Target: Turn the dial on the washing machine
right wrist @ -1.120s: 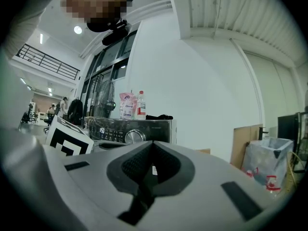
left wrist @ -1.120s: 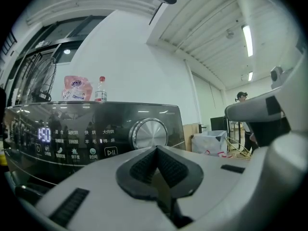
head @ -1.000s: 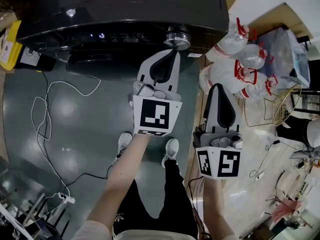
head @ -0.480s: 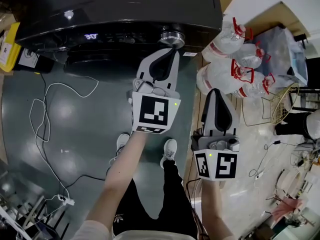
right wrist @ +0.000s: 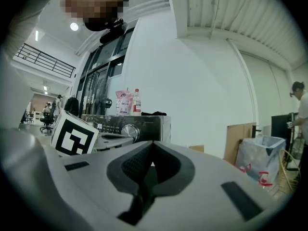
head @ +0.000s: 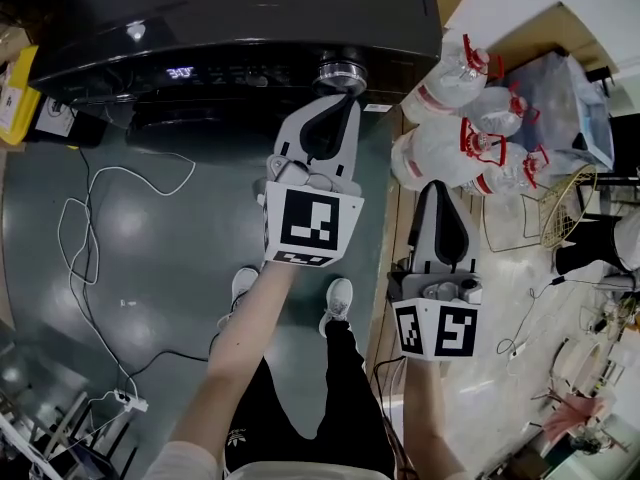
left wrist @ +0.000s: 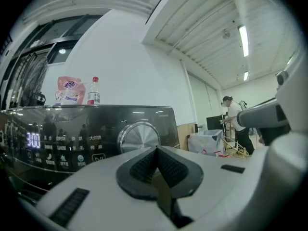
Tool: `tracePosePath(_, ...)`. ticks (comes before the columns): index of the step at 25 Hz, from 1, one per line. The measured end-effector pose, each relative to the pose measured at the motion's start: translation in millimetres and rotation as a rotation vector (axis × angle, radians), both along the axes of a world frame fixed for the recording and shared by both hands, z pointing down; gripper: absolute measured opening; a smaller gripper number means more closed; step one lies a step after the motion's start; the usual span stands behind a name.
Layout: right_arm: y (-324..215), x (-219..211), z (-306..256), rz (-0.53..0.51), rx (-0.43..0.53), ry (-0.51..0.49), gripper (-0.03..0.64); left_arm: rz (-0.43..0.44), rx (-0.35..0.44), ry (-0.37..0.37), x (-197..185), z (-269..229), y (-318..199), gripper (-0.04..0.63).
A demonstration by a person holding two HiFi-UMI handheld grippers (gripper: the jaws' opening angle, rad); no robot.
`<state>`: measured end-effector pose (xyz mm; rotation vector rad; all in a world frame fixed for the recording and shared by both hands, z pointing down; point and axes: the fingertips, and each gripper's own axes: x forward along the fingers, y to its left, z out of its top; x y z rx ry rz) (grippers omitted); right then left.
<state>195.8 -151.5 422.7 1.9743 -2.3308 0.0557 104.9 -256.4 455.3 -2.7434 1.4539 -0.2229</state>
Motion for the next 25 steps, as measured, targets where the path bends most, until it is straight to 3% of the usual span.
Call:
tracePosePath(4,1.4,0.3,0.1,0.005,-0.003,-0.001,0.002,0.006,0.030,0.015,6.7,-13.8,-0.3,-0.002)
tracePosePath(25,1.7,-8.6,-5.6,-0.013,0.013,-0.009,0.002,-0.044,-0.031,0.059,-7.9,-1.9,-1.3,-0.002)
